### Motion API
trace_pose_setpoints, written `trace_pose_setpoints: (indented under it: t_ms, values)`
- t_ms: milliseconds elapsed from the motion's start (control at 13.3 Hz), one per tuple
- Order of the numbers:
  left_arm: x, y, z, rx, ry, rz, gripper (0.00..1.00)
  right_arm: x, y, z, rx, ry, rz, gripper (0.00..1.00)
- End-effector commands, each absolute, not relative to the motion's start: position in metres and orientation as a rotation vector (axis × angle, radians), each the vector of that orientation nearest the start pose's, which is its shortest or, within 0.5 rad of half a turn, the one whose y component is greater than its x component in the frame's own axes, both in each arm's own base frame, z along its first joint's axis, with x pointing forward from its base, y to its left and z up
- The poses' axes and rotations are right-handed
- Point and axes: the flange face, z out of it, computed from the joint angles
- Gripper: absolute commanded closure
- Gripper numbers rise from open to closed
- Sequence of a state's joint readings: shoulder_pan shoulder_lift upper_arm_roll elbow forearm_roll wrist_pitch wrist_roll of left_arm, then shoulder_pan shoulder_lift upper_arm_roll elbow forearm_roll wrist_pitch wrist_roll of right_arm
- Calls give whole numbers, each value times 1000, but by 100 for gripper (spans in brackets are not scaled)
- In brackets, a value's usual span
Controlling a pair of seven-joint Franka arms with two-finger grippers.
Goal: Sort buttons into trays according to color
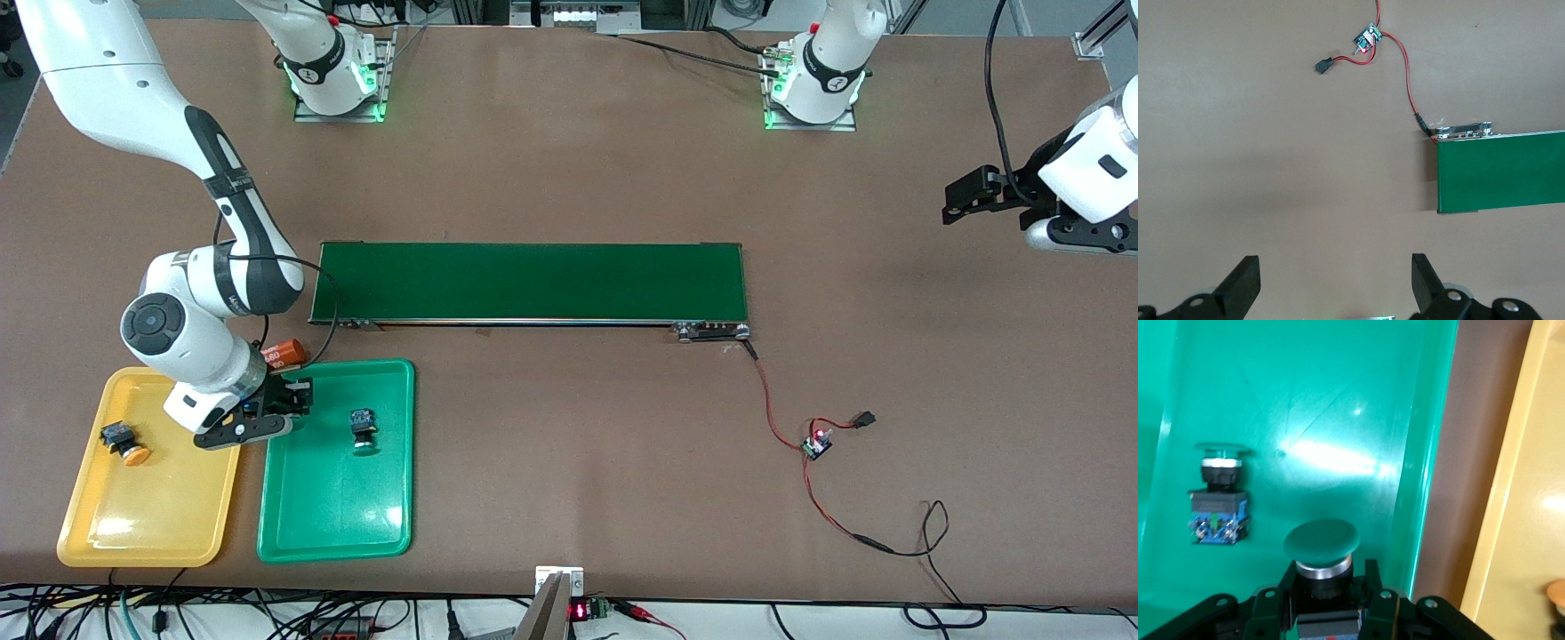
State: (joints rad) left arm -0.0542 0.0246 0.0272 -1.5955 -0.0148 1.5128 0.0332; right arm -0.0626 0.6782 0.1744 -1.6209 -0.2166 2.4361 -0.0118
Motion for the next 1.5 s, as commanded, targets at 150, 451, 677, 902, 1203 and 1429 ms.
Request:
trace_pose_setpoints:
  t_ms: [150,451,677,902,1203,1429]
  values:
    - [558,-15,600,-3165,108,155,0,710,59,232,-3162,-392,-289,76]
    - [558,-15,600,-3165,108,157,0,710,61,239,-3159,-371,-300,23]
    - [558,-15,600,-3165,108,155,0,705,55,268,-3179,-360,-295,0]
    - [558,-15,600,-3165,108,157,0,688,60,332,-3217,-368,-209,0]
    - [558,-15,600,-3165,108,157,0,641,59,442,-3164,-217,13,0]
    - [558,-15,600,-3165,108,157,0,600,50,516,-3193,-214,103,0]
